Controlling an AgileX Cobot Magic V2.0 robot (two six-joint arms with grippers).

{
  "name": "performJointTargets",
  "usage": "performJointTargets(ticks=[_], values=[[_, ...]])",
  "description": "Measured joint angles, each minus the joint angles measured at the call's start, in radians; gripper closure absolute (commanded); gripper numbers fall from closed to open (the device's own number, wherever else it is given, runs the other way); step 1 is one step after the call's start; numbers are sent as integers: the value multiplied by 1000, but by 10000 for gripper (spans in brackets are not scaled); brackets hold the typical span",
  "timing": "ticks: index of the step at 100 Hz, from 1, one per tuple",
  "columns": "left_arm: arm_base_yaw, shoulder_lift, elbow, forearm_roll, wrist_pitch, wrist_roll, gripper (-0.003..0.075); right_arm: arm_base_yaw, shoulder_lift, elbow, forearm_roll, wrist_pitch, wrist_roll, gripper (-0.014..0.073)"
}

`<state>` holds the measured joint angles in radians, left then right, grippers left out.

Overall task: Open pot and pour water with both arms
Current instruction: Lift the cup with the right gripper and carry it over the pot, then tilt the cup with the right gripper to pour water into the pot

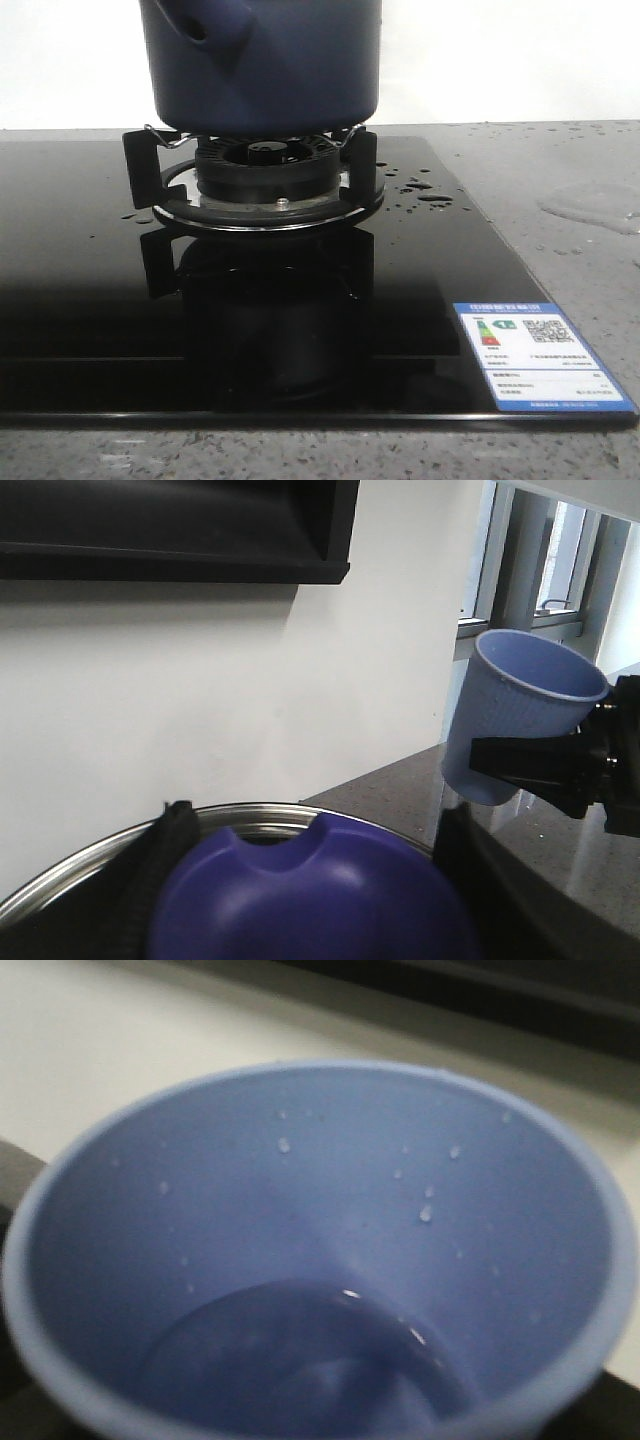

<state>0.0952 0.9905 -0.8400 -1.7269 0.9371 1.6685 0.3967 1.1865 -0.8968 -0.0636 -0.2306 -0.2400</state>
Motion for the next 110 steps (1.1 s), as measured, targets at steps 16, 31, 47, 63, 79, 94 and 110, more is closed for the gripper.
performJointTargets(ticks=[16, 31, 47, 63, 79, 94, 110], values=[[0, 0, 0, 0, 0, 0, 477, 74, 84, -136, -144, 98, 0, 277], [0, 0, 0, -2, 0, 0, 477, 84, 157, -219, -261, 124, 0, 277], [0, 0, 0, -2, 0, 0, 477, 84, 222, -282, -428, 124, 0, 277], [0, 0, 0, -2, 0, 0, 477, 84, 285, -322, -616, 122, 0, 277], [-4, 0, 0, -2, 0, 0, 477, 84, 327, -349, -724, 122, 0, 277], [-4, 0, 0, -2, 0, 2, 477, 84, 347, -373, -870, 120, 0, 277], [-4, -2, 0, -2, 0, 2, 477, 84, 362, -406, -999, 149, 2, 277]])
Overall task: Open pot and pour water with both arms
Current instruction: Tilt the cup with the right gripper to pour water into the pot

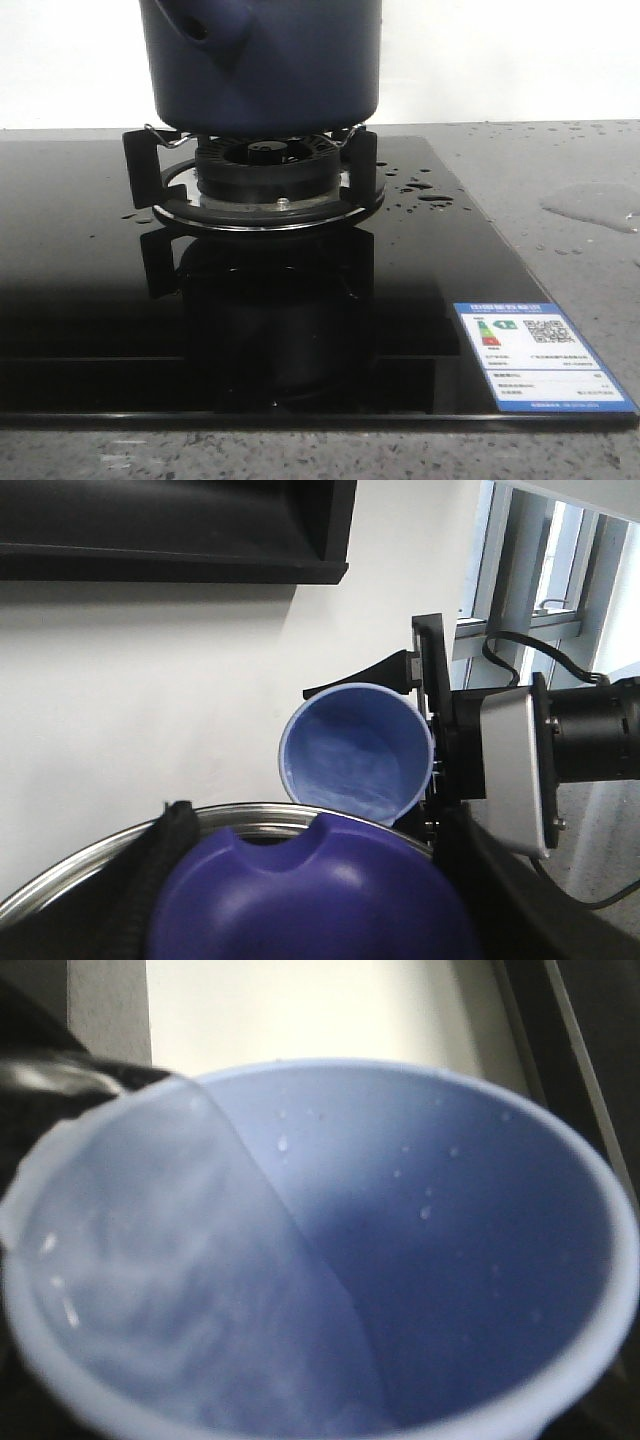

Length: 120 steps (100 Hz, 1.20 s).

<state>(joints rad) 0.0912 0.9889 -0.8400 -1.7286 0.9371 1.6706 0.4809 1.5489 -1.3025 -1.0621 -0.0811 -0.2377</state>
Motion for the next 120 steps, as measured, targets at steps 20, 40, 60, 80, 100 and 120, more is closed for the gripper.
performJointTargets(ticks=[20, 40, 60, 80, 100, 120], values=[[0, 0, 0, 0, 0, 0, 477, -14, 24, -61, -148, 66, 0, 277], [0, 0, 0, 0, 0, 0, 477, -17, 50, -130, -339, 120, 0, 277], [-4, 0, 0, 0, 0, 0, 477, -17, 52, -181, -573, 118, -2, 277], [-4, 0, 0, 0, 0, 0, 477, -2, 52, -219, -737, 118, -2, 277], [-6, 0, 0, 0, 0, 0, 477, 7, 52, -251, -754, 114, 0, 277], [-6, 0, 0, 0, 0, 0, 477, 7, 52, -252, -681, 123, 42, 277]])
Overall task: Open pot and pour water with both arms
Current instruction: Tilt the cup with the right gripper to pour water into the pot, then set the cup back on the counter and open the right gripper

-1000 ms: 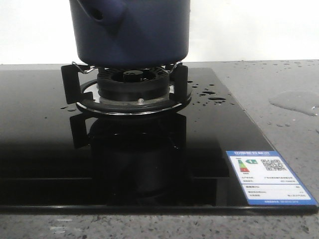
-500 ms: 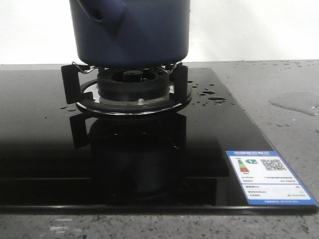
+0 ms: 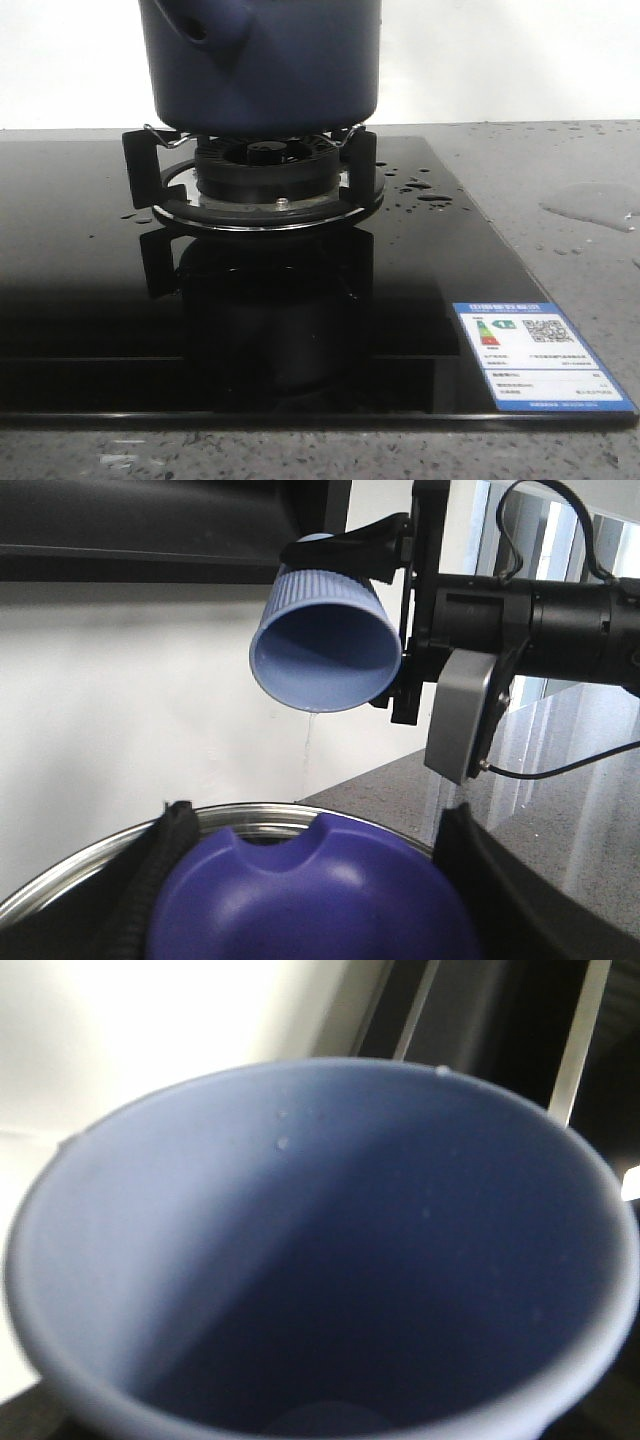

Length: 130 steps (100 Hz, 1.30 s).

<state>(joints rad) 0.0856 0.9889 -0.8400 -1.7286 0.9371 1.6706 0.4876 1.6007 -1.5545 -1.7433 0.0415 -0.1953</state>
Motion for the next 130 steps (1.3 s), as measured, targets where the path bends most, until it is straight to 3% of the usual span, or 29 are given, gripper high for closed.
performJointTargets(ticks=[12, 35, 45, 55, 79, 105, 130], values=[[-10, 0, 0, 0, -4, 0, 477, 8, 0, 0, 174, 70, 82, 277], [-77, 11, 0, -2, -16, 44, 477, 3, -41, 0, 674, 319, 257, 307], [-99, 33, -2, -4, -17, 49, 477, -24, -94, 12, 850, 345, 271, 329], [-106, 60, -26, -4, -23, 52, 477, -62, -165, 58, 938, 326, 276, 338], [-108, 92, -73, -5, -24, 53, 477, -230, -343, 336, 1106, 169, 278, 338], [-110, 109, -76, -5, -16, 53, 477, -470, -476, 827, 1297, -293, 281, 338], [-110, 109, -76, -5, -14, 53, 477, -517, -420, 1135, 1321, -502, 283, 338]])
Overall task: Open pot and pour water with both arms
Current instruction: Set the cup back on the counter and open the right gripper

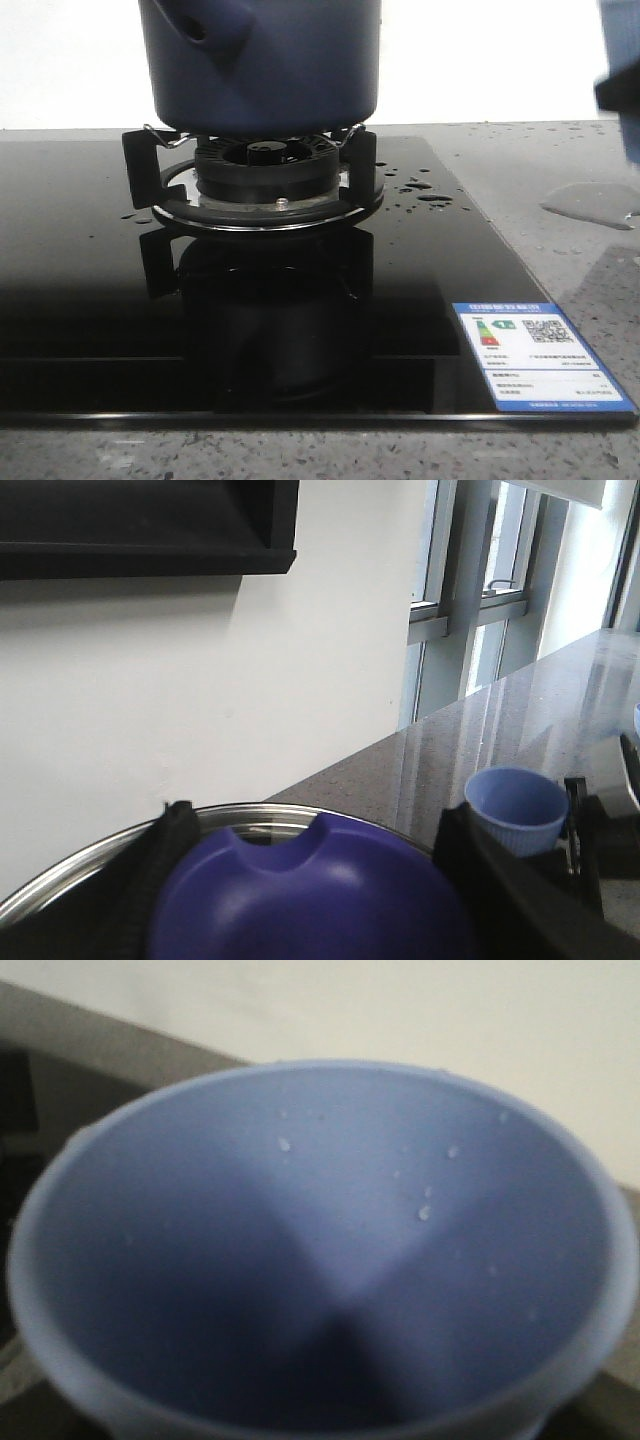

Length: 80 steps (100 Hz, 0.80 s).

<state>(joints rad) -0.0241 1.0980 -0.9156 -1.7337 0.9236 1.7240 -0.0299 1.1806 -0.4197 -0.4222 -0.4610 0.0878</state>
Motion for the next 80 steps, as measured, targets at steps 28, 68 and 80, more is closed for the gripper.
performJointTargets(ticks=[28, 68, 80], values=[[0, 0, 0, 0, 8, 0, 477, 0, 92, 44, 37, -130, 24, 250], [0, 0, 0, 0, 26, 0, 477, 0, 63, 44, 124, -128, 71, -60], [-5, 6, 0, 0, 28, 0, 477, 0, -13, 44, 124, -112, 75, -60]])
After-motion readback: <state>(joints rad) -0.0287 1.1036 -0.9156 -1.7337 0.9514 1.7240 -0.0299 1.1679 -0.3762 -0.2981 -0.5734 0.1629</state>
